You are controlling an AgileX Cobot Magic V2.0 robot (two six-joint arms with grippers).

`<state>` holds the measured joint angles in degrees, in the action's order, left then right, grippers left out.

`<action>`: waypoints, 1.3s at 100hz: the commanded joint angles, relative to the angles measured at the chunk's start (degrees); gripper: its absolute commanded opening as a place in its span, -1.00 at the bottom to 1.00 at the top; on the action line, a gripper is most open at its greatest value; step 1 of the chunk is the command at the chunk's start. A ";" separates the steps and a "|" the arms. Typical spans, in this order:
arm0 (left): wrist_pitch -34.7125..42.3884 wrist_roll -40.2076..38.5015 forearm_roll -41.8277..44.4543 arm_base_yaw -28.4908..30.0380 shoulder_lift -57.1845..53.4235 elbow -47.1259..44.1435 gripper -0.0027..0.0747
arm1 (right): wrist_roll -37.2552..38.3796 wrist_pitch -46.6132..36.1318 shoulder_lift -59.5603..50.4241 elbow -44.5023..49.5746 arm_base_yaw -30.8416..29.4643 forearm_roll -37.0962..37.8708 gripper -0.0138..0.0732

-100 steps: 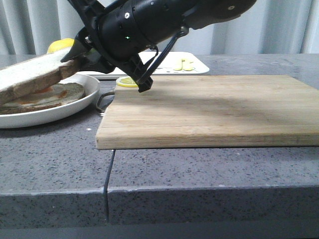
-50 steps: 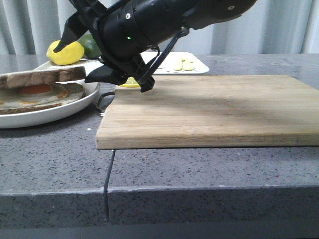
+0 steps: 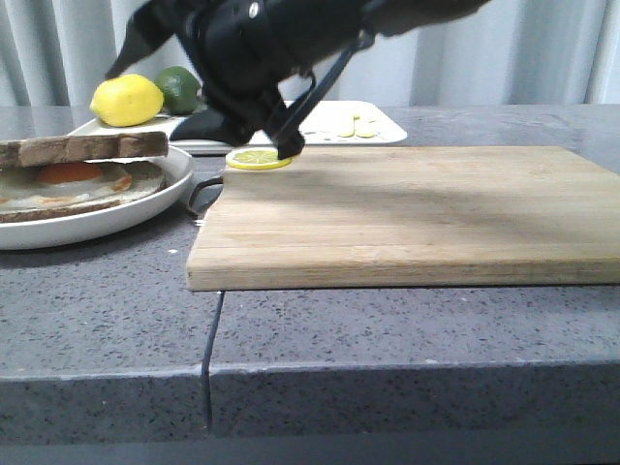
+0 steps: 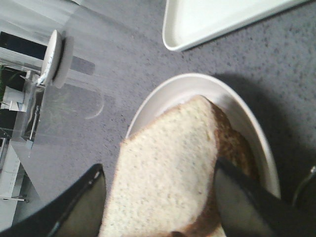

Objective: Place bread and move sandwich to tray
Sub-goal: 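Open the right gripper and withdraw it from the sandwich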

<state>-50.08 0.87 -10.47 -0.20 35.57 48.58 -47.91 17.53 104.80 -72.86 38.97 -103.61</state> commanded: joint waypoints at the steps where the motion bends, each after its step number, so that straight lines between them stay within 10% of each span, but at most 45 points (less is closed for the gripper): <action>1: 3.40 -0.08 -0.95 -0.43 0.46 1.94 0.51 | -2.15 0.84 -6.20 -1.97 -1.24 -2.97 0.43; 60: 3.40 -0.08 -0.95 -0.43 0.46 1.94 0.51 | -10.57 0.98 -29.85 2.08 -16.82 17.73 0.43; 130: 3.40 -0.08 -0.95 -0.43 0.46 1.94 0.51 | -10.80 -1.79 -70.35 33.02 -32.96 41.63 0.43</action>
<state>-50.08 0.87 -10.47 -0.20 35.57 48.58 -57.97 18.54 38.39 -41.23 6.64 -62.75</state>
